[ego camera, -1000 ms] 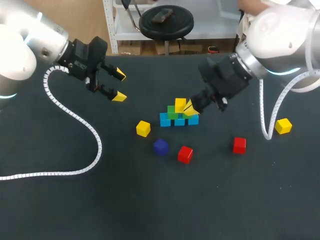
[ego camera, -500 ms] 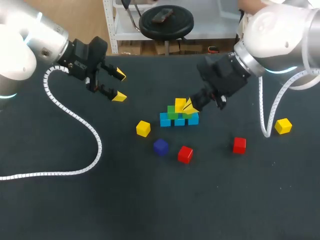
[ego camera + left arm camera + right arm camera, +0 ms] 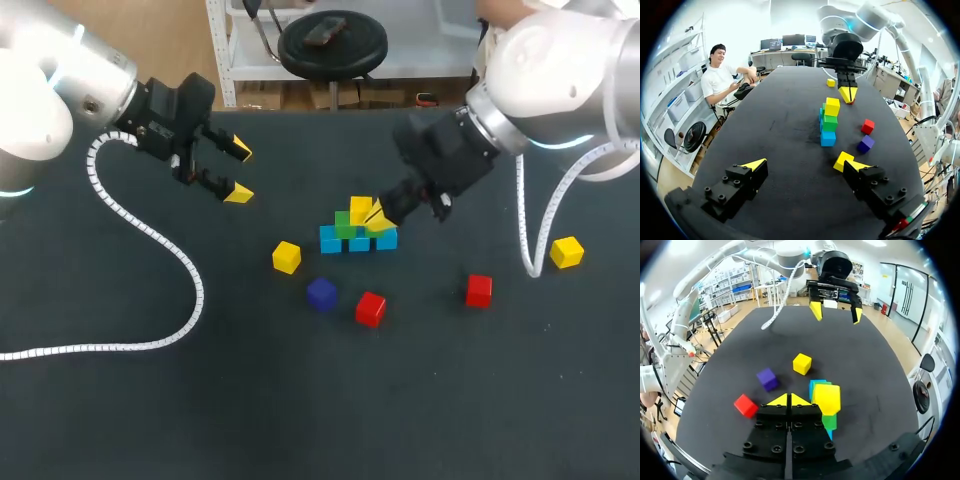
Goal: Place the blue cubes, place green cubes on the blue cubes, place the yellow cubes on the green cubes, then place the red cubes on the yellow cubes, and place purple cube on the red cubes.
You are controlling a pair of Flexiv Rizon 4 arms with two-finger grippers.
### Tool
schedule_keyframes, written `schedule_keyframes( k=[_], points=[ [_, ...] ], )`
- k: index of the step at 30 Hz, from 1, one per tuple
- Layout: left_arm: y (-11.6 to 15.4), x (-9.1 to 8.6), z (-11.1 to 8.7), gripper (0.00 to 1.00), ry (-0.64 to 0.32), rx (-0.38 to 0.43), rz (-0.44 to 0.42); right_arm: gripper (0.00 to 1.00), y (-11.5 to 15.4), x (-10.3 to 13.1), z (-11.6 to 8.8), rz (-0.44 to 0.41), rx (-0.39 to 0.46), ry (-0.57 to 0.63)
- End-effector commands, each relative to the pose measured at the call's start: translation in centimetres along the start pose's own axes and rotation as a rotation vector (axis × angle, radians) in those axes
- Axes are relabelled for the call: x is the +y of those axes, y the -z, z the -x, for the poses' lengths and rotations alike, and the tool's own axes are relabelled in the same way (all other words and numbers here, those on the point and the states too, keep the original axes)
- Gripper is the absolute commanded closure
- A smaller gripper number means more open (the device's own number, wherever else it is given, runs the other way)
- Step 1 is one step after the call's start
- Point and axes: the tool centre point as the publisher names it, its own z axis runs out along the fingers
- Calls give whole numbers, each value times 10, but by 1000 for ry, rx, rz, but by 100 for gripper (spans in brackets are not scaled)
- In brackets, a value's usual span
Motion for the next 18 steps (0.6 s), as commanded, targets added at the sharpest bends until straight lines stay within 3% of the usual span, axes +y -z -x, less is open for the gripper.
schedule_keyframes(
  k=[1, 18],
  points=[
    [0, 2, 0, 0, -1, 2, -5, 100, -1, 7, 2, -4, -8, -1],
    [0, 2, 0, 0, -1, 2, -5, 100, 0, -7, -3, -20, 10, 2]
  ],
)
